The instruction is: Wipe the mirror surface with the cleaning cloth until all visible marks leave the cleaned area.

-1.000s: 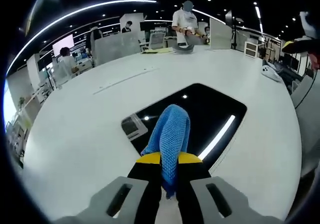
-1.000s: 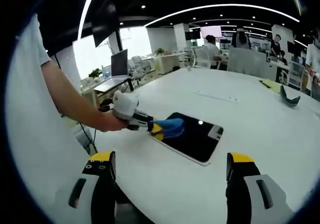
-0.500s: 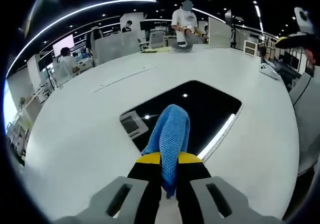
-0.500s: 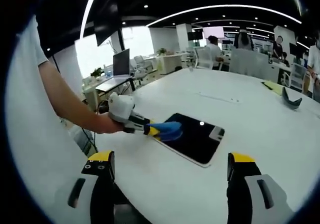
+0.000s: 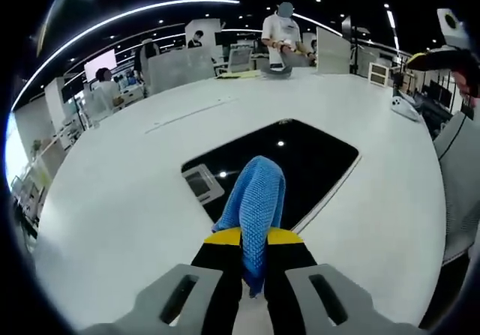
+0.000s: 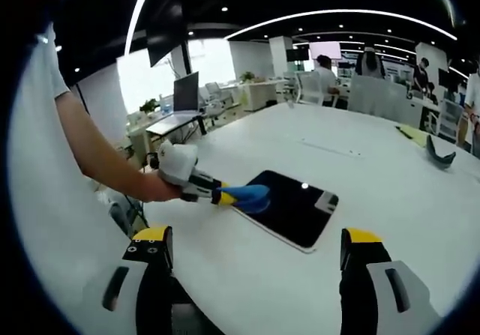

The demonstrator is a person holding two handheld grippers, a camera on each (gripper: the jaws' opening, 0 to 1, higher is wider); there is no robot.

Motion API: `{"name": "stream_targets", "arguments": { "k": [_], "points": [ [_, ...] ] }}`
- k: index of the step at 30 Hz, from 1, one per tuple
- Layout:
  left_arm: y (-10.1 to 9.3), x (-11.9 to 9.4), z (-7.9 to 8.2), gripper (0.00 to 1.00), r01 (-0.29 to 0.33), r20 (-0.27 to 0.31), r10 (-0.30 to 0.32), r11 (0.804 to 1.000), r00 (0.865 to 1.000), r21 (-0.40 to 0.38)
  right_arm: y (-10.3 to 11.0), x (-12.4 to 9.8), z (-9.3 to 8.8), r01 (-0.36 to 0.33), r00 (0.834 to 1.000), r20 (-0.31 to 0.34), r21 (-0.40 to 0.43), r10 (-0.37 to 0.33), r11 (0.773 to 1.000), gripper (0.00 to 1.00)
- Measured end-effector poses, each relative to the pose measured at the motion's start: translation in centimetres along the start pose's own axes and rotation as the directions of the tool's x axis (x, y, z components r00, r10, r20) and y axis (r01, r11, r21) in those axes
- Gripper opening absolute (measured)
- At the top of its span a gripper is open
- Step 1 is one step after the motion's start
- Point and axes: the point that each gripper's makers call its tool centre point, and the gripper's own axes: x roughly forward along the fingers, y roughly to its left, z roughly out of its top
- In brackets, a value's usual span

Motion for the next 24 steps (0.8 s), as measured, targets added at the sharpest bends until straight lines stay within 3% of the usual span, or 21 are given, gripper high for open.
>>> {"name": "stream_targets", "arguments": {
  "k": [13,24],
  "points": [
    [-0.34,-0.65,-0.44,0.06,-0.002,0.001,0.002,0.999,1.000,-0.039,0.29,0.67,0.23,-0.043,0.999,-0.007,-0.016,0.043,0.999,0.92],
    [-0.36,-0.77,-0.49,0.07,-0.004,0.006,0.004,0.997,1.000,-0.074,-0.46,0.63,0.25,-0.030,1.000,0.002,-0.019,0.030,0.999,0.95]
  ]
}}
